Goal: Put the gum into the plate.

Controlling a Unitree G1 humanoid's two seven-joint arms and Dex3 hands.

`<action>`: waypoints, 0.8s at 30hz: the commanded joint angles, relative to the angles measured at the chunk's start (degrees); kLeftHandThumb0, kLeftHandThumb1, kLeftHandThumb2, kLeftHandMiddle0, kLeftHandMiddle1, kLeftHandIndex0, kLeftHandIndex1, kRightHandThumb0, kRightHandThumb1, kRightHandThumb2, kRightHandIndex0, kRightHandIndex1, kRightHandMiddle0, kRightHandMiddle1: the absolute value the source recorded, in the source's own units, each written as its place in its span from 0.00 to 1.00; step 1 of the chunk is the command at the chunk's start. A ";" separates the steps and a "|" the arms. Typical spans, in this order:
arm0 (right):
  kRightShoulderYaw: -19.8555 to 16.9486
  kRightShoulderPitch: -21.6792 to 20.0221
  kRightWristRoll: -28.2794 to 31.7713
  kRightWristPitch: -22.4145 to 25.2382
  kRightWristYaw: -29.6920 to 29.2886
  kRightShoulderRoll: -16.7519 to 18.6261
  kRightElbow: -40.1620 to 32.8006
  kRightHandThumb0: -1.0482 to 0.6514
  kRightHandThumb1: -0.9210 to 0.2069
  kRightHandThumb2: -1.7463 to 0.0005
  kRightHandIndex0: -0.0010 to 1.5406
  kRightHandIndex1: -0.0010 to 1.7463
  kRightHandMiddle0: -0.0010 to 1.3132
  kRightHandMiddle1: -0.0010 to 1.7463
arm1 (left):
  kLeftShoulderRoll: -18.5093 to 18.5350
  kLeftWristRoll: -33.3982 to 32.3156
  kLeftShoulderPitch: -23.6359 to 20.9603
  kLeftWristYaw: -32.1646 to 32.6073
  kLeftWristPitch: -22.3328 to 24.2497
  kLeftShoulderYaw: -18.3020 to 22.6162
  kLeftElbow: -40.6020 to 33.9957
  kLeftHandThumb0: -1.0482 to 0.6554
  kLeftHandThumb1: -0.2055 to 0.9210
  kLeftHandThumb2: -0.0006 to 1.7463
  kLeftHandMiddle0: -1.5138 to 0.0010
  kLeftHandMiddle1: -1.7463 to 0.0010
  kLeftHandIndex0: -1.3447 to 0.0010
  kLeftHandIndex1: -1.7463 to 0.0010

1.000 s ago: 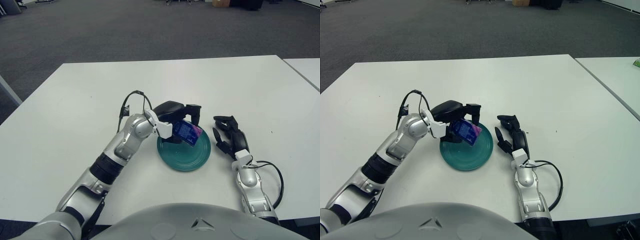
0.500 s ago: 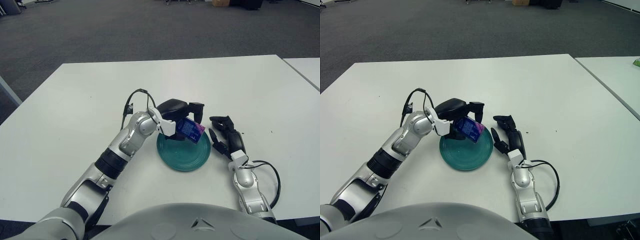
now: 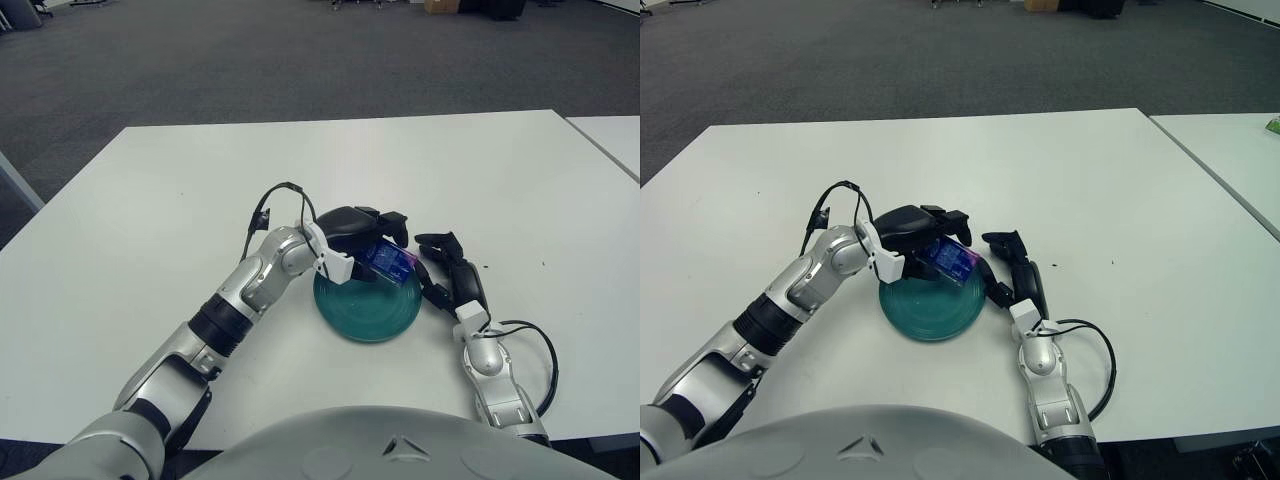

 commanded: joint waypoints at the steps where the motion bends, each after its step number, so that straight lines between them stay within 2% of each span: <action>1: 0.91 3.29 -0.21 5.55 0.40 1.12 5.65 0.33 0.02 0.66 0.29 0.35 0.09 0.63 | 2.10 0.95 -2.29 -2.20 -0.49 -0.29 0.29 0.06 0.98 0.08 0.99 0.95 1.00 0.85; 4: 0.77 3.28 0.02 5.86 0.41 1.27 5.66 0.32 0.02 0.65 0.28 0.34 0.08 0.62 | 2.61 0.83 -2.50 -3.27 -0.90 -0.42 0.20 0.03 0.98 0.06 1.00 0.98 1.00 0.94; 7: 0.48 3.31 0.85 6.34 0.91 1.47 5.60 0.32 0.02 0.65 0.28 0.32 0.08 0.61 | 3.48 0.18 -2.67 -4.53 -2.15 -0.75 0.34 0.01 0.99 0.05 1.00 0.99 1.00 0.98; 18: 0.07 3.16 2.42 5.94 1.60 1.56 5.83 0.32 0.03 0.66 0.28 0.29 0.08 0.60 | 4.24 -0.17 -2.78 -6.74 -3.82 -0.81 0.81 0.00 1.00 0.04 1.00 1.00 1.00 1.00; 24: -0.04 3.49 3.22 6.57 2.52 1.37 4.86 0.31 0.03 0.67 0.28 0.28 0.09 0.60 | 5.44 -1.53 -3.60 -7.41 -7.66 -0.78 2.60 0.00 1.00 0.04 1.00 1.00 1.00 1.00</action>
